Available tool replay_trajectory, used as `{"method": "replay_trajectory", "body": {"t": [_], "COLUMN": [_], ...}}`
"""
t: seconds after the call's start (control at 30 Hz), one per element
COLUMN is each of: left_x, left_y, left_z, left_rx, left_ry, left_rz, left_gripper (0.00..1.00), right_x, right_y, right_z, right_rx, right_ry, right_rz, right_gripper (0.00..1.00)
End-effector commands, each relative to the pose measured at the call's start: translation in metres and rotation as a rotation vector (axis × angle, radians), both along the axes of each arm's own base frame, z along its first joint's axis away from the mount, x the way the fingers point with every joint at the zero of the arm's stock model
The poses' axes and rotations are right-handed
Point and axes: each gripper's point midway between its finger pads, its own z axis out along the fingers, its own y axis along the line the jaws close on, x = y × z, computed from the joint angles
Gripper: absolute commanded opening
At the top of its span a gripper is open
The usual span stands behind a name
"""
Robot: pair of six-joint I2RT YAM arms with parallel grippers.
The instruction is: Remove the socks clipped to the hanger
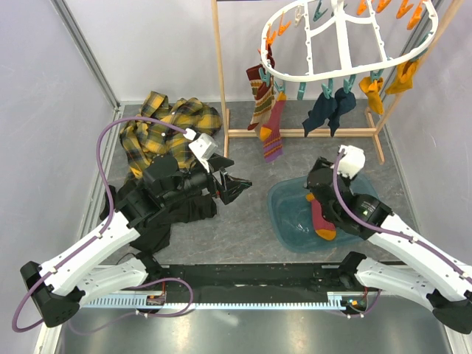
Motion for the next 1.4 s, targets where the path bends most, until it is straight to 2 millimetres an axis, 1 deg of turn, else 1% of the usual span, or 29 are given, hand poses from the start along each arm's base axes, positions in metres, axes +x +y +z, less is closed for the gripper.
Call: {"method": "replay_trajectory", "body": {"t": [0.0,0.03,0.07,0.1,0.17,0.2,0.23,0.3,0.33,0.4,0.43,0.47,0.5,0.53,0.57,0.6,0.67,0.7,0.83,0.93,1.0,1.1,1.13,1.2,1.23,1.27,1.3,1.33,1.37], "left_x": [0.002,0.003,0.003,0.004,0.005,0.006,0.005,0.005,0.005,0.005,0.005,0.005,0.005,0.006,0.005,0.005,0.005,0.005,0.006,0.006,0.006,0.006,0.006,0.006,0.006,0.006,0.007,0.007,0.008], "left_y": [0.004,0.005,0.006,0.006,0.009,0.010,0.011,0.011,0.012,0.012,0.012,0.012,0.012,0.013,0.013,0.012,0.012,0.012,0.013,0.013,0.013,0.012,0.012,0.013,0.013,0.013,0.014,0.014,0.014], "left_z": [0.007,0.007,0.007,0.008,0.009,0.009,0.011,0.011,0.012,0.011,0.012,0.012,0.011,0.010,0.012,0.012,0.012,0.012,0.011,0.011,0.012,0.011,0.010,0.011,0.010,0.010,0.010,0.010,0.009], "left_rx": [0.002,0.003,0.002,0.001,-0.001,-0.002,-0.010,-0.013,-0.017,-0.016,-0.017,-0.017,-0.015,-0.014,-0.016,-0.016,-0.017,-0.016,-0.015,-0.015,-0.015,-0.015,-0.011,-0.011,-0.010,-0.008,-0.009,-0.008,-0.006], "left_ry": [-0.049,-0.049,-0.050,-0.054,-0.058,-0.057,-0.064,-0.065,-0.069,-0.068,-0.069,-0.069,-0.070,-0.069,-0.071,-0.071,-0.069,-0.072,-0.073,-0.073,-0.073,-0.073,-0.070,-0.074,-0.075,-0.074,-0.077,-0.078,-0.077], "left_rz": [0.020,0.024,0.029,0.035,0.052,0.056,0.060,0.061,0.063,0.063,0.063,0.066,0.066,0.069,0.066,0.063,0.061,0.061,0.067,0.067,0.067,0.064,0.066,0.067,0.069,0.070,0.075,0.076,0.081], "left_gripper": [0.99,0.99,0.99,0.99,0.99,0.99,0.99,0.98,0.98,0.98,0.98,0.98,0.98,0.98,0.98,0.98,0.98,0.98,0.97,0.96,0.96,0.96,0.96,0.96,0.96,0.96,0.96,0.96,0.96], "right_x": [0.033,0.036,0.039,0.042,0.051,0.055,0.065,0.076,0.087,0.098,0.106,0.110,0.116,0.119,0.122,0.125,0.130,0.133,0.143,0.150,0.154,0.155,0.155,0.153,0.152,0.147,0.145,0.141,0.133], "right_y": [0.043,0.050,0.059,0.077,0.090,0.096,0.105,0.113,0.120,0.125,0.131,0.130,0.135,0.136,0.130,0.130,0.123,0.124,0.133,0.141,0.143,0.142,0.141,0.137,0.136,0.133,0.132,0.136,0.133], "right_z": [0.073,0.074,0.081,0.100,0.107,0.115,0.114,0.115,0.112,0.110,0.107,0.106,0.098,0.102,0.101,0.094,0.092,0.085,0.071,0.062,0.058,0.056,0.057,0.058,0.059,0.064,0.068,0.071,0.082], "right_rx": [0.016,-0.015,-0.010,0.049,0.099,0.129,0.125,0.129,0.114,0.110,0.103,0.095,0.076,0.080,0.066,0.056,0.038,0.017,-0.031,-0.035,-0.034,-0.039,-0.043,-0.058,-0.071,-0.070,-0.066,-0.056,-0.043], "right_ry": [-0.268,-0.288,-0.318,-0.395,-0.431,-0.457,-0.447,-0.436,-0.422,-0.413,-0.403,-0.398,-0.380,-0.387,-0.384,-0.368,-0.369,-0.359,-0.333,-0.317,-0.311,-0.306,-0.307,-0.297,-0.293,-0.296,-0.297,-0.296,-0.310], "right_rz": [0.204,0.244,0.282,0.343,0.345,0.341,0.340,0.315,0.290,0.255,0.240,0.212,0.209,0.197,0.155,0.130,0.068,0.063,0.067,0.086,0.090,0.086,0.084,0.082,0.091,0.100,0.112,0.154,0.183], "right_gripper": [0.70,0.70,0.70,0.70,0.69,0.69,0.69,0.68,0.68,0.68,0.68,0.67,0.67,0.67,0.67,0.67,0.67,0.67,0.67,0.65,0.63,0.54,0.43,0.26,0.08,0.00,0.00,0.00,0.00]}}
